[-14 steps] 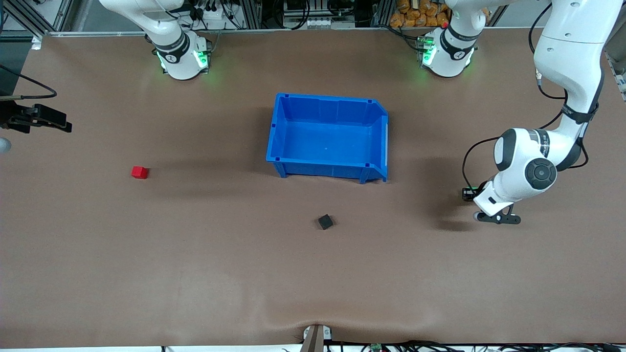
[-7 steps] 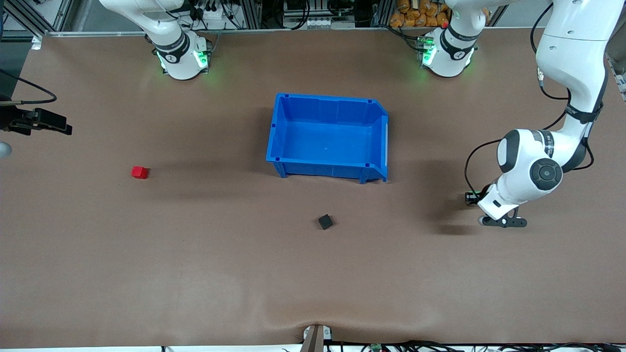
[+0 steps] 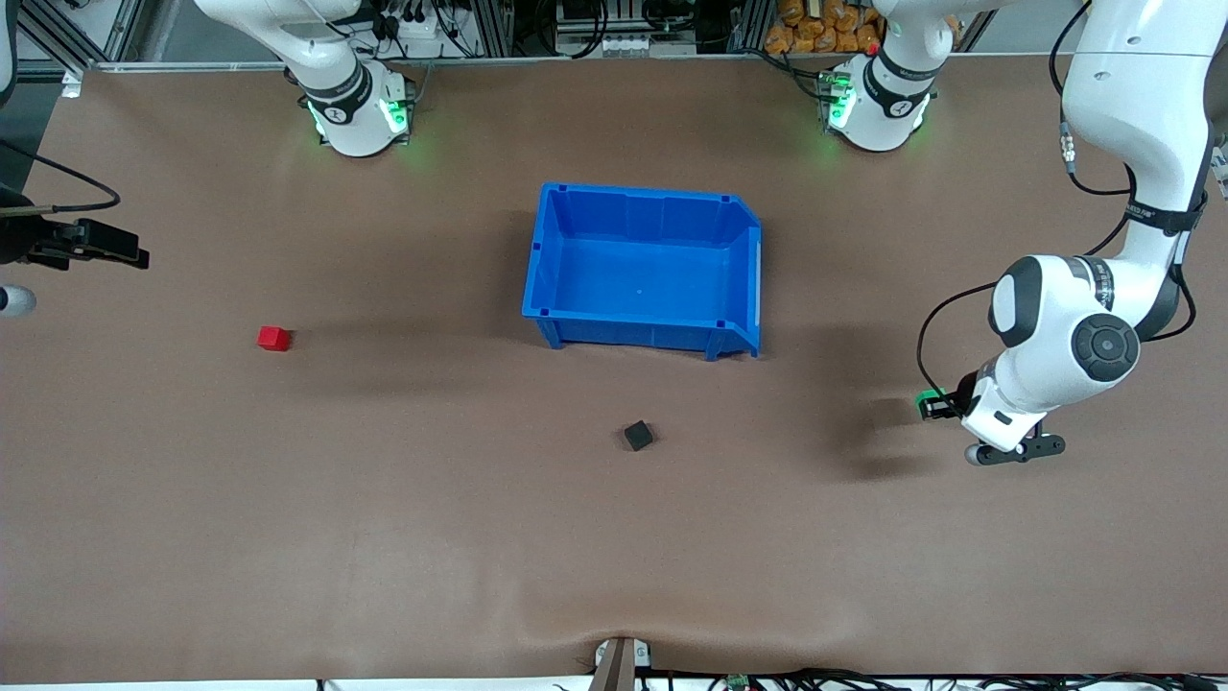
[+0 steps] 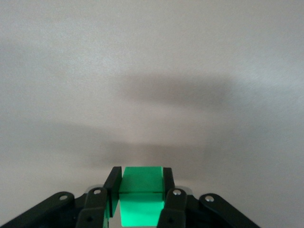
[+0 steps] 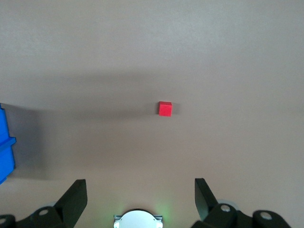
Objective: Attach green and red cubes to black cube
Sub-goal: 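Carry the green cube with the left gripper toward the black cube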
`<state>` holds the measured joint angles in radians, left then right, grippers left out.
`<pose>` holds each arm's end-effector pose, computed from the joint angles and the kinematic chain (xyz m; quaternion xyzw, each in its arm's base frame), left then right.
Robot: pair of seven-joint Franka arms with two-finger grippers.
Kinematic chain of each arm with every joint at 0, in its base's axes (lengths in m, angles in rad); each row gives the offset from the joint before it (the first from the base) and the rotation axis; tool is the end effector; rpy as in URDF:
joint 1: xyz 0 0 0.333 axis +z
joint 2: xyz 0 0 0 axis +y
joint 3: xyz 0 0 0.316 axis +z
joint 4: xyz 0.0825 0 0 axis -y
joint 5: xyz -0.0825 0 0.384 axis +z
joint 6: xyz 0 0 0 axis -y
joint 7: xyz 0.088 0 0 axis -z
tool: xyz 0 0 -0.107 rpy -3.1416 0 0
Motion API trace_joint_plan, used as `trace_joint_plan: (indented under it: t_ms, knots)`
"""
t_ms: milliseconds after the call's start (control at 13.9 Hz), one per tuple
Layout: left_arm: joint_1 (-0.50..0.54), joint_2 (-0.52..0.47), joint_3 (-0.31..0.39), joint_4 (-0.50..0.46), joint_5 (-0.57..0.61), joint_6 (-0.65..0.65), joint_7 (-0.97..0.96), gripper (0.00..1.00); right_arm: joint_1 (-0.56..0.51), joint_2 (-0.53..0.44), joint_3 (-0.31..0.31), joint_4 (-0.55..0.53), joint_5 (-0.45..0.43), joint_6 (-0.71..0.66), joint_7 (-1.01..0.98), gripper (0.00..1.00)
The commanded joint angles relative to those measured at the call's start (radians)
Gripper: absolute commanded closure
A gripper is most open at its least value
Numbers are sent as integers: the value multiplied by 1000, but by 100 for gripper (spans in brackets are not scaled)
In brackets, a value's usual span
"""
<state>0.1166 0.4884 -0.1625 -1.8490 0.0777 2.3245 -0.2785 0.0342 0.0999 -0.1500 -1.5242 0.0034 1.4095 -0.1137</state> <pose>0.6416 -0.0215 0.2619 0.9951 0.0987 -0.0041 0.0092 0.5611 -0.0608 0.5784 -0.9943 0.0014 0.1065 0.0065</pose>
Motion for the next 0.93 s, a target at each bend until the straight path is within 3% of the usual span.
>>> trace_joint_plan:
  t_ms: [0, 359, 862]
  knots:
    - [-6, -16, -3, 52, -50, -85, -88, 99, -31, 14, 3, 4, 33, -1, -1, 0]
    - [-60, 16, -20, 142, -87, -139, -327, 99, -34, 23, 1, 1, 33, 0, 0, 0]
    - [-179, 136, -20, 290, -131, -145, -692, 100, -46, 50, 1, 2, 30, 14, -8, 0]
